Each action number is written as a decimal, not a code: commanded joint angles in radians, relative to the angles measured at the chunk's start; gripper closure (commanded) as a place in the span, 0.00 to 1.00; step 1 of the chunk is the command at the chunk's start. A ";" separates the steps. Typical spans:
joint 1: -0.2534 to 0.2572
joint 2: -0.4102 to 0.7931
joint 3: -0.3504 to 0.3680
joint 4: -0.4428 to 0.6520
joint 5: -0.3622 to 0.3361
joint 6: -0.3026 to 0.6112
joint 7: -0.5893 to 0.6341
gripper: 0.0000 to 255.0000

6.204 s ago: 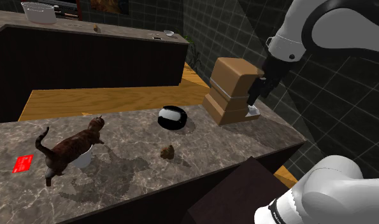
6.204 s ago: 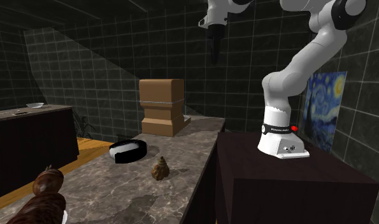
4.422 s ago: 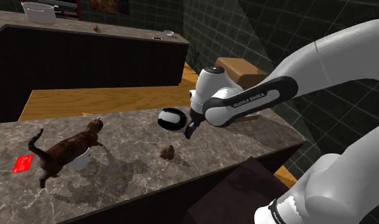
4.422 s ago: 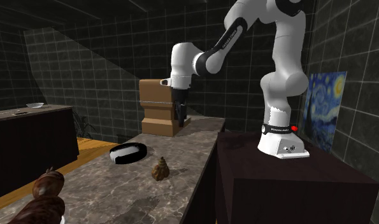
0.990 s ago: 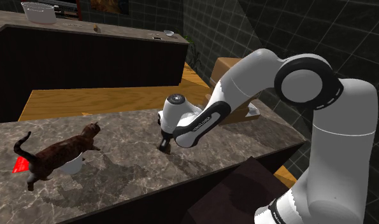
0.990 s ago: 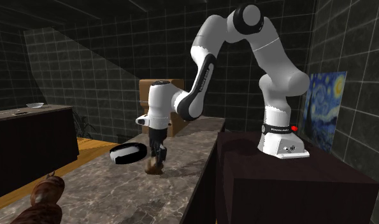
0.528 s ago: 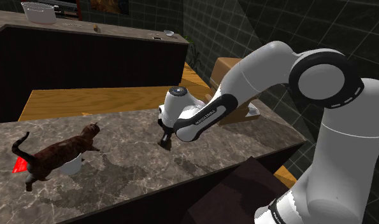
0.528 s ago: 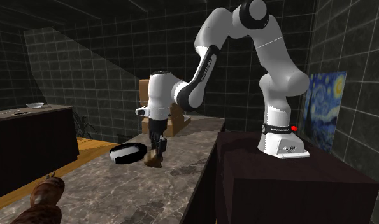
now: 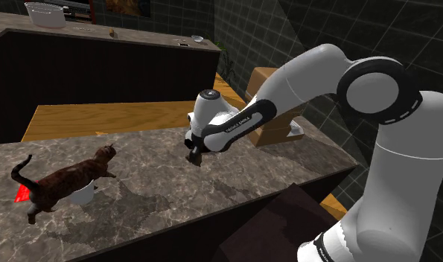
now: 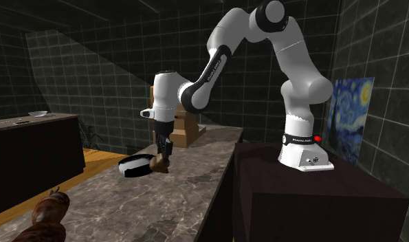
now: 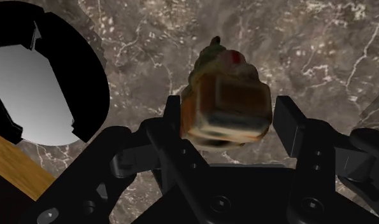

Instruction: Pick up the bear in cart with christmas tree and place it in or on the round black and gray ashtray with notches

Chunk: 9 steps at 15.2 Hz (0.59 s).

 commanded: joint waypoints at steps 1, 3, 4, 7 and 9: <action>-0.030 0.034 -0.003 0.057 0.011 -0.018 -0.048 1.00; -0.057 0.075 -0.005 0.122 0.021 -0.039 -0.092 1.00; -0.070 0.096 -0.006 0.157 0.026 -0.051 -0.113 1.00; -0.107 0.164 -0.008 0.270 0.040 -0.090 -0.175 1.00; -0.130 0.214 -0.009 0.353 0.049 -0.121 -0.215 1.00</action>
